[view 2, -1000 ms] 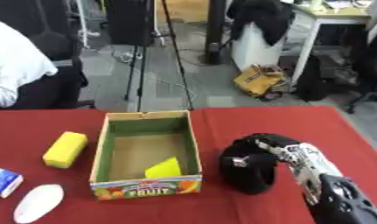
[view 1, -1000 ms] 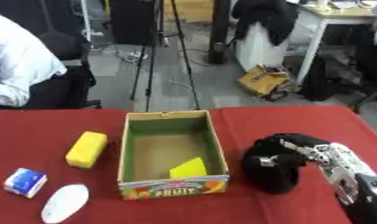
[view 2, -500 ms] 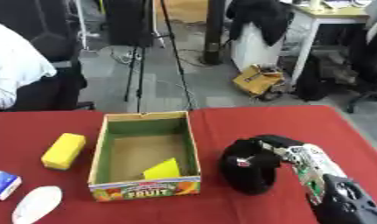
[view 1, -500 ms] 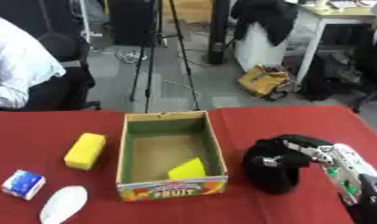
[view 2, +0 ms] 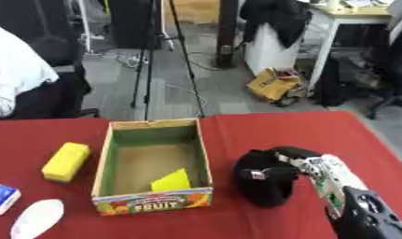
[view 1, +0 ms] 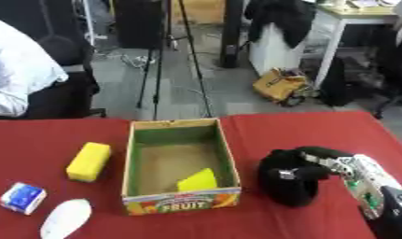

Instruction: Pick up objects on the table and place them in the box.

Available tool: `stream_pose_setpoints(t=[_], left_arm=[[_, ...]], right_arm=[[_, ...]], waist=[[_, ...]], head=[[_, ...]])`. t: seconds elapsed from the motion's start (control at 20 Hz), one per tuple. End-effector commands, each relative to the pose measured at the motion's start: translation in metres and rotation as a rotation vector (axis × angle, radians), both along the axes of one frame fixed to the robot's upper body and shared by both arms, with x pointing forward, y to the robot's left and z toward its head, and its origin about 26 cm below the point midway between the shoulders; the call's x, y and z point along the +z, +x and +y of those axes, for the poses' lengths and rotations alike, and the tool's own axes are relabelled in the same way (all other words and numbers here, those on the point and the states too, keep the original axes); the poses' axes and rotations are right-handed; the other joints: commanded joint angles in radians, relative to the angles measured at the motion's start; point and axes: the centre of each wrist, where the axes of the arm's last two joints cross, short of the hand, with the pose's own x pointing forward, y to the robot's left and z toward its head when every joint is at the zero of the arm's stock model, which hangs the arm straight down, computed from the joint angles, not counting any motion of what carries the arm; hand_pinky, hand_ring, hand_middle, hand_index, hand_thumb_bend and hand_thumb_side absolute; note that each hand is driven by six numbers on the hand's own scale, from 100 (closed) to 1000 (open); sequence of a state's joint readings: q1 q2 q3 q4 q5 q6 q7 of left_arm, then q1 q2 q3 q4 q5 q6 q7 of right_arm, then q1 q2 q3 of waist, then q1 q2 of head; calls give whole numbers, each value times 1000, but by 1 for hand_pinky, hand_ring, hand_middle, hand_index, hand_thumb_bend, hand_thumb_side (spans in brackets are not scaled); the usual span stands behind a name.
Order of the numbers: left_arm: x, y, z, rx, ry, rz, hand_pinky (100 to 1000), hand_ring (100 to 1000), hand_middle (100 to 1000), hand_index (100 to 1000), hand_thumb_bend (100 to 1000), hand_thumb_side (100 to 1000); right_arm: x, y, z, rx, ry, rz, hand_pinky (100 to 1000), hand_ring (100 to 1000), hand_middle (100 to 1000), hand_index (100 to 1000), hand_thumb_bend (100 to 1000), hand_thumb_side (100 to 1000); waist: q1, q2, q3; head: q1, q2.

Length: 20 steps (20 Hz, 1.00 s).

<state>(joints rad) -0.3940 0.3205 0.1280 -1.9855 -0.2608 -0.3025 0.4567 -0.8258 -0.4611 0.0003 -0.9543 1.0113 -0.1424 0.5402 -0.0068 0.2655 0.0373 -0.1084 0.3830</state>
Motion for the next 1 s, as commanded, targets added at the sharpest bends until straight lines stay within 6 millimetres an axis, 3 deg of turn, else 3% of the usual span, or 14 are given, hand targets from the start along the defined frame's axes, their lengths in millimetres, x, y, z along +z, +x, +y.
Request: stream_pose_setpoints(t=[0.05, 0.3, 0.35, 0.6, 0.75, 1.0], left_arm=[[9, -2, 0, -5, 16, -32, 939, 893, 818, 793, 100, 857], [9, -2, -1, -6, 16, -32, 939, 893, 818, 793, 100, 856], [9, -2, -1, -6, 16, -32, 938, 892, 818, 793, 100, 856], [10, -2, -1, -6, 17, -33, 939, 892, 818, 793, 100, 856], [10, -2, -1, -5, 16, -32, 938, 892, 818, 793, 100, 855], [9, -2, -1, -7, 17, -31, 938, 892, 819, 793, 100, 856]], right_arm=[[8, 0, -5, 4, -22, 6, 1000, 1000, 928, 1000, 705, 993], [9, 1, -4, 13, -31, 21, 979, 964, 912, 1000, 689, 951], [9, 1, -4, 14, -37, 30, 918, 936, 900, 1000, 676, 901], [8, 1, -7, 12, -55, 58, 920, 943, 894, 1000, 679, 872], [8, 1, -8, 10, -57, 64, 922, 944, 891, 1000, 645, 777], [9, 1, -8, 9, -57, 61, 902, 919, 853, 992, 611, 707]], waist=[[1, -16, 0], [0, -16, -2], [0, -17, -2], [0, -17, -1], [0, -16, -2], [1, -16, -1]], head=[[0, -4], [0, -2], [-1, -2], [-2, -3], [-3, -3], [-5, -4]])
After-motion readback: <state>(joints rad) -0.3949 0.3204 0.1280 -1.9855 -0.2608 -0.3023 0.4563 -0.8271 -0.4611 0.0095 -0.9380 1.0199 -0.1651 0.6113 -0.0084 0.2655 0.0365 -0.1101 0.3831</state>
